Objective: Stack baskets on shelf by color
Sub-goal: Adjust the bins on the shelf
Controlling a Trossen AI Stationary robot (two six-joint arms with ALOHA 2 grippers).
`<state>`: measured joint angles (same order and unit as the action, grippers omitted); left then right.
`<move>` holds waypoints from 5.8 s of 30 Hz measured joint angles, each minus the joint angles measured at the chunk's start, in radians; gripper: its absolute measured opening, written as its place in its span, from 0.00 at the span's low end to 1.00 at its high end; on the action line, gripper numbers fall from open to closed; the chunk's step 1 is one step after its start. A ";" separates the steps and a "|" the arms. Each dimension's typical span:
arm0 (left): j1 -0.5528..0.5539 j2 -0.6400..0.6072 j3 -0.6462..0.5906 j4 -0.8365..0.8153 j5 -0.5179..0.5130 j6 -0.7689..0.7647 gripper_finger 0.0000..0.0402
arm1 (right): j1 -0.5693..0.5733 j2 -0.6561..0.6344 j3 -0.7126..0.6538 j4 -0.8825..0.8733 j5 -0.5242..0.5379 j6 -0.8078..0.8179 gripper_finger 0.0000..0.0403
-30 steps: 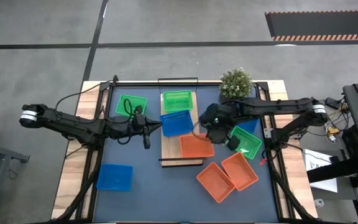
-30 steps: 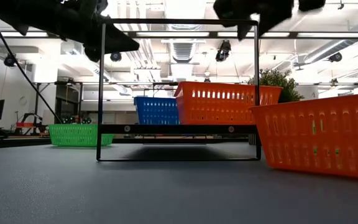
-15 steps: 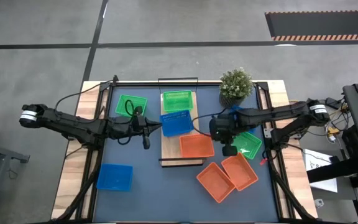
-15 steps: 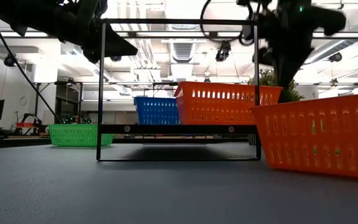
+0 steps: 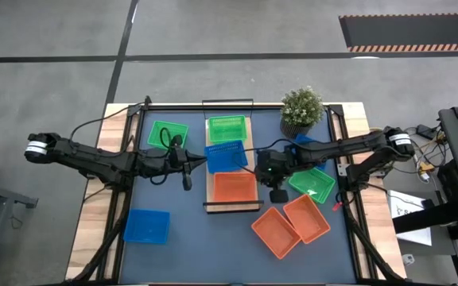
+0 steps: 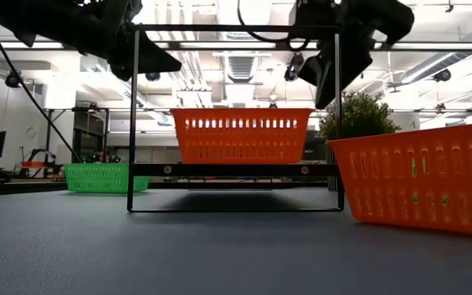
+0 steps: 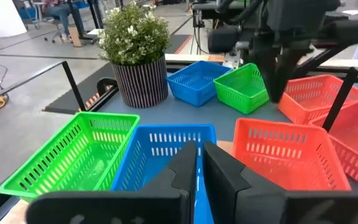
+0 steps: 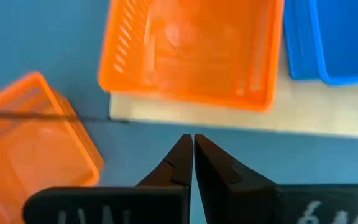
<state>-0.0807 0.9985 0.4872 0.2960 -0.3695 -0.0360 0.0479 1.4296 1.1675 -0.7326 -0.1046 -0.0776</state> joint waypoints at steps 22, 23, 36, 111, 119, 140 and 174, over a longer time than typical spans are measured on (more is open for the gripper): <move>0.002 0.002 -0.004 -0.277 -0.003 -0.011 0.03 | -0.005 -0.006 -0.137 0.260 0.089 -0.002 0.02; 0.002 0.002 -0.004 -0.278 -0.007 -0.011 0.03 | -0.006 -0.009 -0.139 0.260 0.092 -0.010 0.02; 0.062 0.149 -0.006 -0.270 -0.013 0.001 0.03 | -0.061 -0.106 -0.128 0.210 0.214 -0.080 0.02; 0.186 0.373 0.078 -0.120 0.066 0.129 0.03 | -0.106 -0.166 -0.246 0.259 0.056 0.032 0.02; 0.173 0.323 0.077 -0.249 0.079 0.025 0.03 | -0.072 -0.166 -0.280 0.278 0.052 0.095 0.02; 0.009 0.319 0.071 -0.136 0.312 -0.064 0.03 | -0.069 -0.066 -0.405 0.670 -0.051 0.052 0.02; 0.006 0.315 0.070 -0.189 0.308 -0.115 0.03 | -0.074 -0.064 -0.385 0.669 0.052 0.016 0.02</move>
<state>-0.0742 1.3138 0.5575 0.1074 -0.0612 -0.1511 -0.0265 1.3657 0.7822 -0.0639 -0.0521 -0.0612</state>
